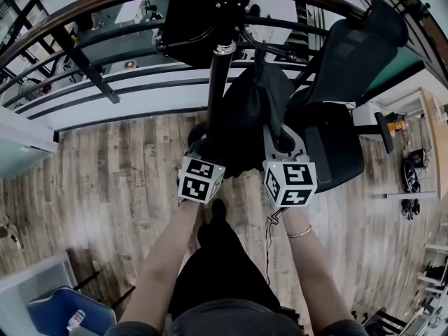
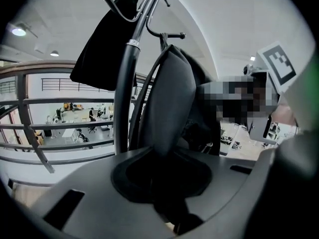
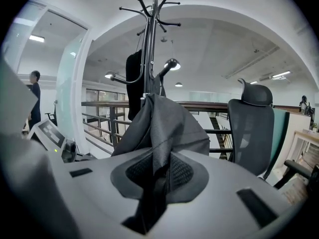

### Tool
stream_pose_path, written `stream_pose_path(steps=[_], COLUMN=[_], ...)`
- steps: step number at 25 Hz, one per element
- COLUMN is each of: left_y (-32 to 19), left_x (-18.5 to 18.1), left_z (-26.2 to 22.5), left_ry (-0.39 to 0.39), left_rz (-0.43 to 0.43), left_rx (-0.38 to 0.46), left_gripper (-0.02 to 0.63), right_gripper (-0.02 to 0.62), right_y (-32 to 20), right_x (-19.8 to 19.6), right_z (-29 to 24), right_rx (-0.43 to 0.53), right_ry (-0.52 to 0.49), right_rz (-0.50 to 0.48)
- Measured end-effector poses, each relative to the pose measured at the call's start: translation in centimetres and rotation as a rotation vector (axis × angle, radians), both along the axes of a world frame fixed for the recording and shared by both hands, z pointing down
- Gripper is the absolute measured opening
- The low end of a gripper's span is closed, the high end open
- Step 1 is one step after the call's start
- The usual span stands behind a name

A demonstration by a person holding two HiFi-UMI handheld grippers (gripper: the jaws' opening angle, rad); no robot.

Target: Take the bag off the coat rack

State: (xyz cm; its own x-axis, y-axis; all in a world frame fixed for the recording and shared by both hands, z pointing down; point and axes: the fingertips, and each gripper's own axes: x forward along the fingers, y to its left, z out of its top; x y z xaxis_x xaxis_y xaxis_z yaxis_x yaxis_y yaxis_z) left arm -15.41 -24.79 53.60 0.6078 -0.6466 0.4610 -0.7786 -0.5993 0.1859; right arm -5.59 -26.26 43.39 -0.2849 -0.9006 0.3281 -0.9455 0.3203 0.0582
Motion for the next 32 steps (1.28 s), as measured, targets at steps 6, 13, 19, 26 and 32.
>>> stream_pose_path(steps=[6, 13, 19, 26, 32], left_y=[1.7, 3.0, 4.0, 5.0, 5.9], left_x=[-0.3, 0.2, 0.7, 0.9, 1.4], left_z=[-1.4, -3.4, -5.2, -7.5, -9.0], left_ry=[0.052, 0.092, 0.122, 0.145, 0.150], left_rz=[0.001, 0.002, 0.010, 0.029, 0.058], left_rx=[0.005, 0.023, 0.043, 0.074, 0.095], left_gripper=[0.072, 0.069, 0.066, 0.065, 0.064], right_gripper=[0.041, 0.040, 0.040, 0.040, 0.041], right_y=[1.3, 3.0, 4.4, 5.9, 7.3], right_x=[-0.6, -0.3, -0.1, -0.1, 0.4], right_z=[-1.5, -3.4, -5.3, -7.5, -8.8], right_rx=[0.044, 0.082, 0.113, 0.155, 0.174], right_ry=[0.010, 0.018, 0.014, 0.014, 0.012], right_rz=[-0.014, -0.014, -0.004, 0.013, 0.037])
